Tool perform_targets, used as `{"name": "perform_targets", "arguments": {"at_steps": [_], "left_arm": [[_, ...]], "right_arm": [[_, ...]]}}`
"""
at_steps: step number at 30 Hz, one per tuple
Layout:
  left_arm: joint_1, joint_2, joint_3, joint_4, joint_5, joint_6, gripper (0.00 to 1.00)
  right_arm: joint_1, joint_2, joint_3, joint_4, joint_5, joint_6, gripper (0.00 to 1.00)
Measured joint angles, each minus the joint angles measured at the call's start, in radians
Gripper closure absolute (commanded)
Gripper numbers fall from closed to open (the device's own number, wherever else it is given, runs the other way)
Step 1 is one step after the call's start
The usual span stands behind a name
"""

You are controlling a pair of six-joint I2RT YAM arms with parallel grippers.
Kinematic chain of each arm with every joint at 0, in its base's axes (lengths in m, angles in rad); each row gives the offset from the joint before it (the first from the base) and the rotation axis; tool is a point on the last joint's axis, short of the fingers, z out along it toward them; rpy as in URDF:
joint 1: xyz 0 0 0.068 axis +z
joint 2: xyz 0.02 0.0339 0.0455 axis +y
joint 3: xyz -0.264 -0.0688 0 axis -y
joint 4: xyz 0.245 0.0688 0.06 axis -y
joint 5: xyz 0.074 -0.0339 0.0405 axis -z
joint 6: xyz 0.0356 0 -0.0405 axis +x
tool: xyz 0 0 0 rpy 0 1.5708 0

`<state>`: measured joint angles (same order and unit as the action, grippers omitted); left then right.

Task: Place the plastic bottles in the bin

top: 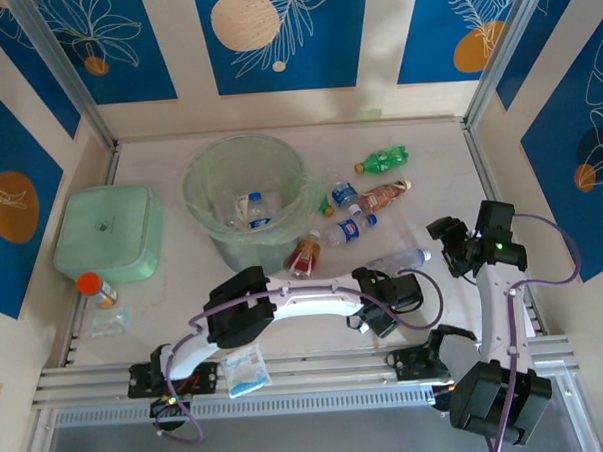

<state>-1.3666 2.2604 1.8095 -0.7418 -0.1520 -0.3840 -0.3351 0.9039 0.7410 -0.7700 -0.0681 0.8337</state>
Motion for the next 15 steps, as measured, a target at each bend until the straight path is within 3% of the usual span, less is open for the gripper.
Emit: {"name": "perform_targets", "arguments": {"at_steps": [10,15], "left_arm": [[0.000,-0.012,0.013,-0.042,-0.021,0.000,0.45],[-0.004,-0.148,0.017,-0.097,-0.066,0.002,0.43]], "right_arm": [[0.000,-0.012,0.001,-0.002,0.000,-0.016,0.25],[-0.012,-0.024,0.006,-0.011,0.000,-0.023,0.25]]}}
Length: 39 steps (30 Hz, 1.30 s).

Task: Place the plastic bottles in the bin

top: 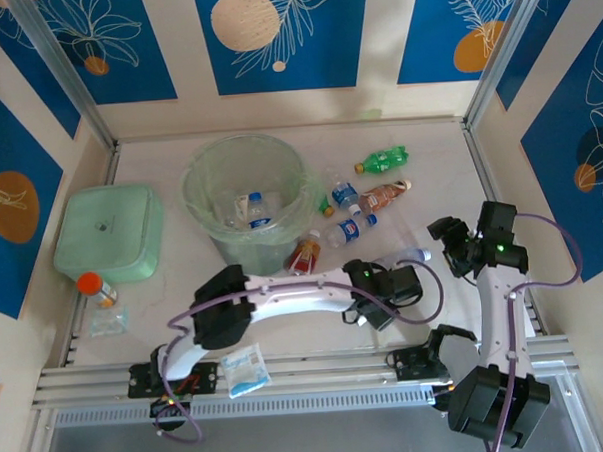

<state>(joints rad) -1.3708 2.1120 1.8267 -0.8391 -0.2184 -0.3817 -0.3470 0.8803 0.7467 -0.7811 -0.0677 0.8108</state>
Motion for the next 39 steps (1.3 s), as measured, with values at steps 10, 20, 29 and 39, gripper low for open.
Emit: {"name": "perform_targets", "arguments": {"at_steps": [10,20,29,39], "left_arm": [[0.043,-0.324,0.411,-0.220,-0.169,0.106,0.37],[0.457,-0.477,0.254,-0.294,-0.223,0.190,0.38],[0.654,-0.475,0.079,-0.254,-0.108,0.208,0.38],[0.714,-0.475,-0.008,-0.193,-0.050,0.211,0.12]], "right_arm": [[-0.005,-0.019,0.020,-0.018,-0.001,0.001,0.25],[-0.002,-0.048,0.023,-0.032,-0.008,0.001,0.26],[0.061,-0.058,0.037,-0.043,0.013,0.002,0.26],[0.171,-0.057,0.042,-0.047,0.088,0.013,0.26]]}}
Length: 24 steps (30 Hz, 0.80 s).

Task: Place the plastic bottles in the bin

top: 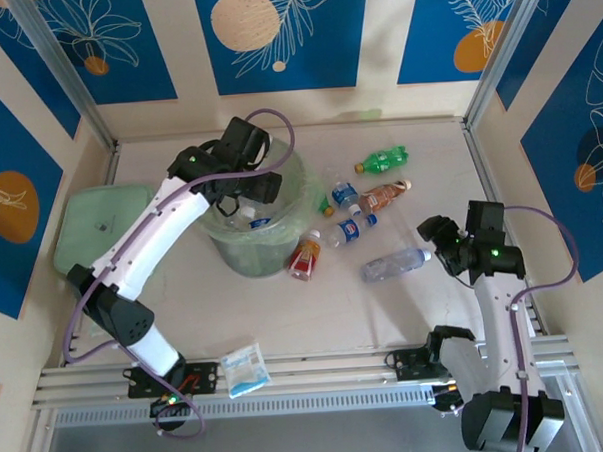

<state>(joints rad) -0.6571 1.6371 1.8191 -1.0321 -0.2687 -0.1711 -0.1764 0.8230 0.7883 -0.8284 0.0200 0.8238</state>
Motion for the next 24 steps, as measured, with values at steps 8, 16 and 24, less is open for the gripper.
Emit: {"name": "perform_targets", "arguments": {"at_steps": [8,16,24], "left_arm": [[0.000,-0.037,-0.013,0.006,0.007,0.005,0.08],[-0.068,-0.201,0.013,0.007,0.022,-0.015,0.10],[-0.403,-0.298,-0.107,0.072,0.014,-0.047,0.11]], "right_arm": [[0.073,0.007,0.034,-0.015,0.061,0.008,0.26],[0.206,0.007,0.055,-0.069,0.148,0.027,0.26],[0.362,0.032,0.043,-0.151,0.245,0.125,0.23]]}}
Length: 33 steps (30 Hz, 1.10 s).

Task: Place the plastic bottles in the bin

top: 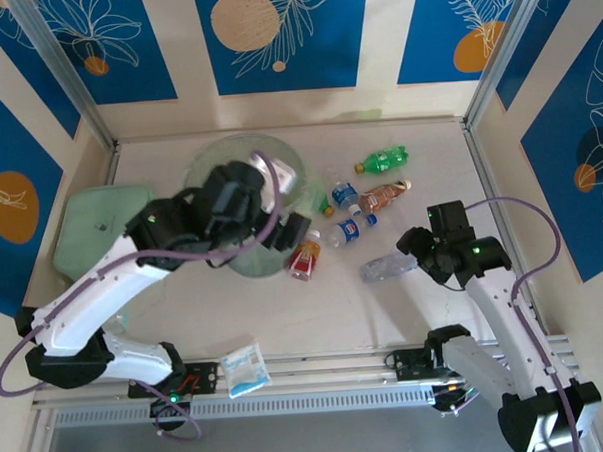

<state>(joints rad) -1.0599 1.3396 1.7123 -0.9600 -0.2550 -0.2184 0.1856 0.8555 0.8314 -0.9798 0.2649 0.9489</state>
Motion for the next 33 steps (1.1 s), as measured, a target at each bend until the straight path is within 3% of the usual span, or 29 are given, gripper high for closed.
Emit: {"name": "perform_targets", "arguments": {"at_steps": [6,11,23,33], "left_arm": [[-0.163,0.040,-0.226,0.089,0.023,-0.040,0.10],[-0.229,0.080,-0.343,0.181,0.053,-0.084,0.10],[-0.238,0.170,-0.521,0.333,0.084,-0.183,0.11],[-0.238,0.171,-0.550,0.357,0.091,-0.208,0.11]], "right_arm": [[0.032,0.076,-0.047,0.011,0.012,0.071,0.22],[0.045,0.203,-0.048,0.080,-0.002,0.107,0.20],[0.042,0.443,-0.032,0.186,0.005,0.180,0.20],[-0.071,0.588,-0.006,0.278,-0.003,0.169,0.24]]}}
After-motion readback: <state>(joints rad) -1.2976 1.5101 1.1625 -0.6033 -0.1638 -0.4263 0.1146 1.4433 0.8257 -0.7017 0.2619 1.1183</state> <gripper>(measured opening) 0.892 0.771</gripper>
